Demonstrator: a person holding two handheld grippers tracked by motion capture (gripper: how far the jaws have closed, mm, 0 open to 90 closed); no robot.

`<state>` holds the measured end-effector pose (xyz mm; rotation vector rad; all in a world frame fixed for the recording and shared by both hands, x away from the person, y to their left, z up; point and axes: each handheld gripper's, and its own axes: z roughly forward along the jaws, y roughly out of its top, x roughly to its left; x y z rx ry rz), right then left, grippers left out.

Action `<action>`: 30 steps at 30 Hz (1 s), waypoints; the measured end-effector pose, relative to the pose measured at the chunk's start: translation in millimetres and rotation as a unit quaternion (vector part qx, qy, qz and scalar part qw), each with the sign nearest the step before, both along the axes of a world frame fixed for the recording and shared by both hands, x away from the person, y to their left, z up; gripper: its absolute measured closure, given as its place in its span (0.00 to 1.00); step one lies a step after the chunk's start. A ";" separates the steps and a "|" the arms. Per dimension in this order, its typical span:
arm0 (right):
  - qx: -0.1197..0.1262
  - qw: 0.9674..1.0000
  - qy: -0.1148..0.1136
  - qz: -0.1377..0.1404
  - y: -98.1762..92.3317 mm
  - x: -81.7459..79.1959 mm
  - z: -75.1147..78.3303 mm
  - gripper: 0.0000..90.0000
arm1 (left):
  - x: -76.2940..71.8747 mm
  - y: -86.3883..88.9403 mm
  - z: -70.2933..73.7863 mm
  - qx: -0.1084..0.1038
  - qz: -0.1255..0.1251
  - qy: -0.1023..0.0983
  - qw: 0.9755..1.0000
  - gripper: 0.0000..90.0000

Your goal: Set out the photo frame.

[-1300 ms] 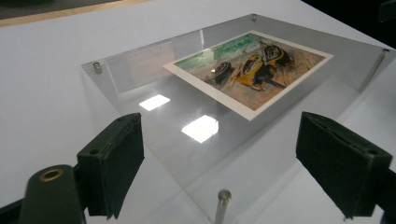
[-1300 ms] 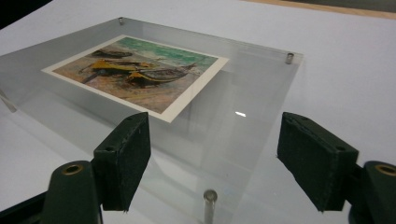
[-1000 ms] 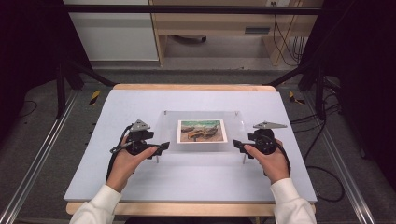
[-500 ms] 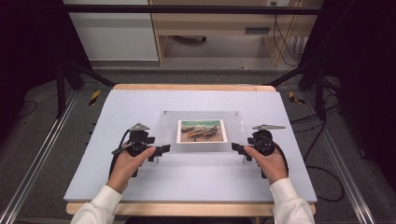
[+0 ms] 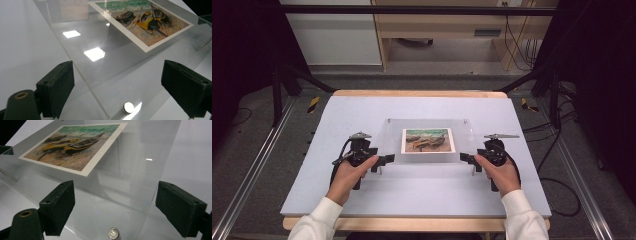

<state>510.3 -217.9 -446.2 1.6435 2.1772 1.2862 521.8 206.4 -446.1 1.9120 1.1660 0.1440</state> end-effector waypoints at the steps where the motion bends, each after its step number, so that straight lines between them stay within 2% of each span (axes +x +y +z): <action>1: 0.000 1.000 0.000 0.000 0.0 0.0 0.0 0.18 | 0.0 0.0 0.0 0.000 0.000 0.000 1.000 0.12; 8: 0.012 1.000 0.015 0.002 -0.8 1.6 -1.6 0.15 | 2.3 1.2 -1.9 -0.009 -0.001 0.013 1.000 0.11; 9: 0.014 1.000 0.015 0.003 -1.3 2.0 -2.0 0.16 | 2.6 1.4 -2.4 -0.013 0.000 0.017 1.000 0.11; 10: 0.017 1.000 0.015 0.003 -1.3 2.2 -2.6 0.16 | 2.8 0.7 -4.2 -0.025 -0.008 0.028 0.999 0.11; 13: 0.025 1.000 0.018 0.003 0.0 2.6 -4.2 0.15 | 2.8 -0.4 -5.5 -0.031 -0.006 0.029 0.999 0.11; 21: 0.023 1.000 0.015 0.005 -0.9 0.3 -3.2 0.18 | 2.4 -1.0 -4.0 -0.022 -0.003 0.027 0.999 0.12; 30: 0.022 1.000 -0.002 0.009 -1.2 -8.5 -3.4 0.19 | -1.5 -0.1 -2.3 -0.015 -0.004 0.019 1.000 0.14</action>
